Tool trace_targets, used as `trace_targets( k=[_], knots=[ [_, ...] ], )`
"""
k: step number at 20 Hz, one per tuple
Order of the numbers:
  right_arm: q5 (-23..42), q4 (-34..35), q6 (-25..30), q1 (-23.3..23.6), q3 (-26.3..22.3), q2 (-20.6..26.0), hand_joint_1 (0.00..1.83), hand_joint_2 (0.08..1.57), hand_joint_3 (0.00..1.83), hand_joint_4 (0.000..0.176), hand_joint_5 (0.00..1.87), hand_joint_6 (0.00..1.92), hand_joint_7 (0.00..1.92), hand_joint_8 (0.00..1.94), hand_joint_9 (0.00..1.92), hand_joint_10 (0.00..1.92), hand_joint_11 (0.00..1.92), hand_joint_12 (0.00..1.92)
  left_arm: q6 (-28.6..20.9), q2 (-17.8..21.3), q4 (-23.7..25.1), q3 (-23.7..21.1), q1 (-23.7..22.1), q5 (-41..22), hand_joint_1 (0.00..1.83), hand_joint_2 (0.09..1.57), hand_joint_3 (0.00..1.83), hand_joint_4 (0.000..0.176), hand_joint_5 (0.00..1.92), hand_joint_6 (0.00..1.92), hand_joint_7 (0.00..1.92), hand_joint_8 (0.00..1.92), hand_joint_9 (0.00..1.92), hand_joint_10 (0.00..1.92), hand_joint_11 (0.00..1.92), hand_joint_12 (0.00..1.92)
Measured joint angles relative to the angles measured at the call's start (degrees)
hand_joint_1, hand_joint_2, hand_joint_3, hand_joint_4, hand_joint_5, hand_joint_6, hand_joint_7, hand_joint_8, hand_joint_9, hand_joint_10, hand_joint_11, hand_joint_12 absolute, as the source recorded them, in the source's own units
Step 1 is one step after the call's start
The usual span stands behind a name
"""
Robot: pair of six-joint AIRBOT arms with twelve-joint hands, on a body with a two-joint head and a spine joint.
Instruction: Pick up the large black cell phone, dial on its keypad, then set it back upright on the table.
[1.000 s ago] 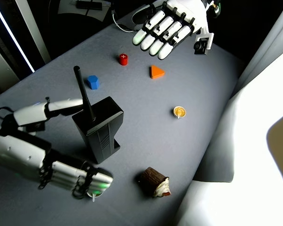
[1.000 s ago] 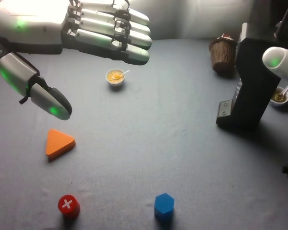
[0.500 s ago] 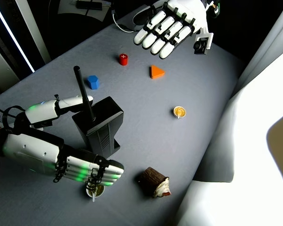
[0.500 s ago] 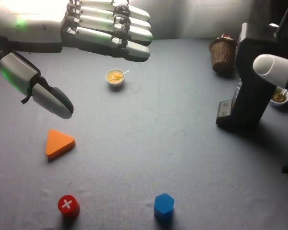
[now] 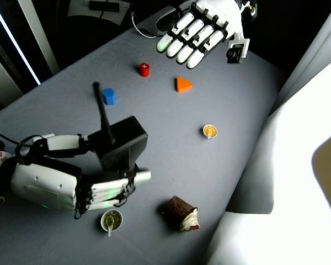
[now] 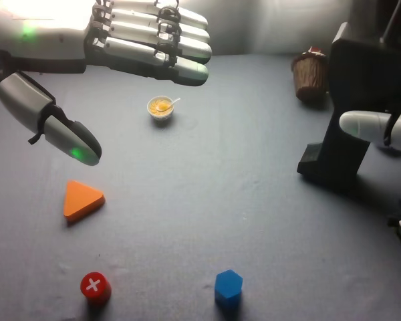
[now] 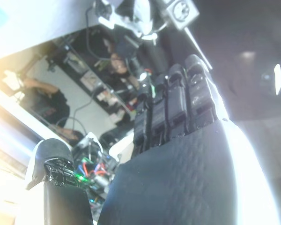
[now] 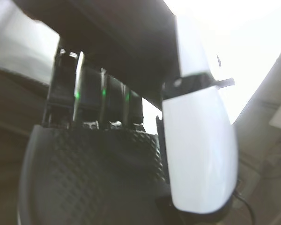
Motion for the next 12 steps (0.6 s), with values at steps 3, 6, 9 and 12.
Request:
trace_targets(
  k=[3, 6, 9, 12],
  knots=[
    [-0.2, 0.2, 0.0, 0.1, 0.3, -0.1, 1.38, 1.13, 0.0, 0.0, 0.92, 0.87, 0.91, 1.1, 0.94, 1.29, 0.9, 1.21, 0.0, 0.0, 0.0, 0.0, 0.0, 0.0, 0.19, 1.06, 0.0, 0.0, 0.21, 0.01, 0.14, 0.01, 0.13, 0.01, 0.0, 0.24],
    [0.1, -1.2, 0.0, 0.1, 0.1, -0.1, 1.38, 1.12, 0.0, 0.0, 0.94, 0.88, 0.94, 1.05, 0.94, 1.26, 0.88, 1.22, 0.0, 0.0, 0.0, 0.0, 0.0, 0.0, 0.17, 1.07, 0.0, 0.0, 0.21, 0.0, 0.16, 0.0, 0.15, 0.01, 0.0, 0.28],
    [0.2, -9.0, -0.3, 0.1, 0.0, 0.9, 1.38, 1.12, 0.0, 0.0, 0.95, 0.84, 0.94, 1.07, 0.94, 1.25, 0.88, 1.2, 0.0, 0.0, 0.0, 0.0, 0.0, 0.0, 0.13, 1.08, 0.0, 0.0, 0.17, 0.0, 0.12, 0.0, 0.12, 0.0, 0.0, 0.17],
    [0.4, -10.5, -0.4, 1.2, 0.0, 1.6, 1.48, 1.17, 0.0, 0.0, 0.8, 0.98, 0.78, 1.22, 0.81, 1.26, 0.72, 1.69, 0.0, 0.0, 0.0, 0.6, 0.0, 0.0, 0.17, 1.07, 0.0, 0.0, 0.18, 0.0, 0.13, 0.0, 0.13, 0.0, 0.0, 0.2]
  ],
)
